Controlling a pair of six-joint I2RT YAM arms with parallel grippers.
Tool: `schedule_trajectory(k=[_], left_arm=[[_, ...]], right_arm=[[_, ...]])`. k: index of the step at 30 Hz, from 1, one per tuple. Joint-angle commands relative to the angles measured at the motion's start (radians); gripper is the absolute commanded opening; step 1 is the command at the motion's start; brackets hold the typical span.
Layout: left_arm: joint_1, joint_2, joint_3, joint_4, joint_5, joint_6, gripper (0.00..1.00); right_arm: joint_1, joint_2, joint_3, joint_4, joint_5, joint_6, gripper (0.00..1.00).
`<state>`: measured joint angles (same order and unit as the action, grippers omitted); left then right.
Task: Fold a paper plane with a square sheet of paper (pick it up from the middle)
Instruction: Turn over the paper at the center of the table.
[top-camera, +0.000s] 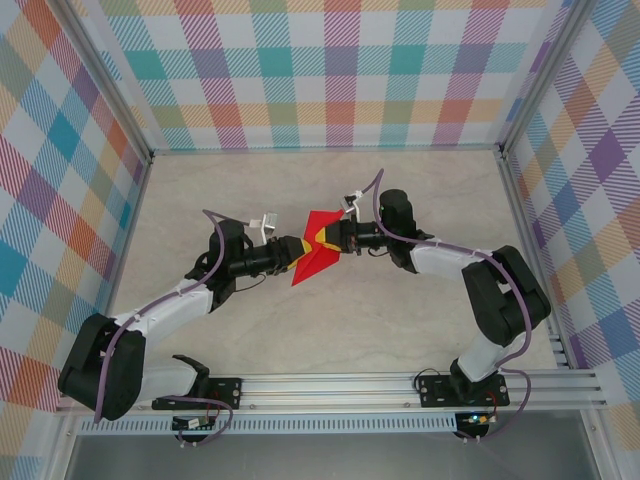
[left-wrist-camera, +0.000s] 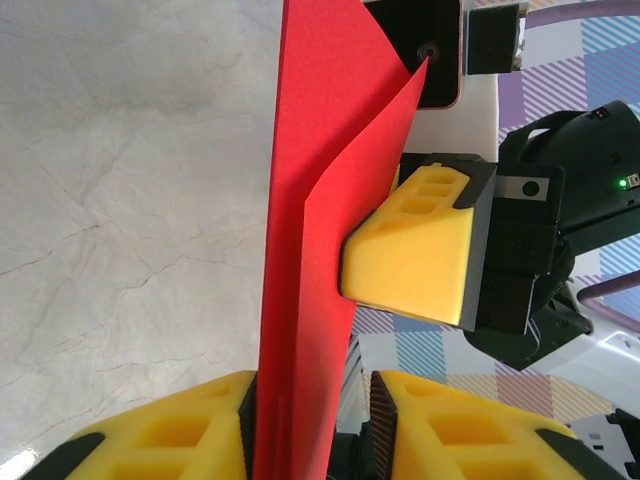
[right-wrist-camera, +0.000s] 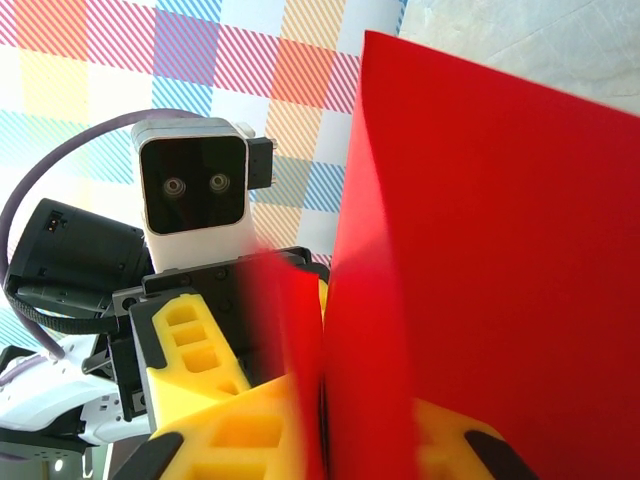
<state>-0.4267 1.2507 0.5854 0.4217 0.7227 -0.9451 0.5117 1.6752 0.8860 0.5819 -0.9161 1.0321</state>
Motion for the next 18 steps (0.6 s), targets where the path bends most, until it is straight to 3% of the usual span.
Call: schedule_trajectory(k=[1, 7, 13, 18], left_arm=[[0.017, 0.007, 0.014, 0.011, -0.002, 0.017, 0.3], [0.017, 0.006, 0.022, -0.029, -0.011, 0.059, 0.11], [0.016, -0.043, 0.068, -0.267, -0.121, 0.248, 0.07], [-0.003, -0.074, 0.127, -0.494, -0.283, 0.453, 0.06]], right_arm=[[-0.005, 0.02, 0.024, -0.002, -0.025, -0.029, 0.13], [-0.014, 0.011, 0.01, -0.056, -0.004, -0.064, 0.21], [-0.028, -0.087, -0.011, -0.327, 0.165, -0.204, 0.48], [-0.032, -0.21, -0.024, -0.579, 0.412, -0.323, 0.7]])
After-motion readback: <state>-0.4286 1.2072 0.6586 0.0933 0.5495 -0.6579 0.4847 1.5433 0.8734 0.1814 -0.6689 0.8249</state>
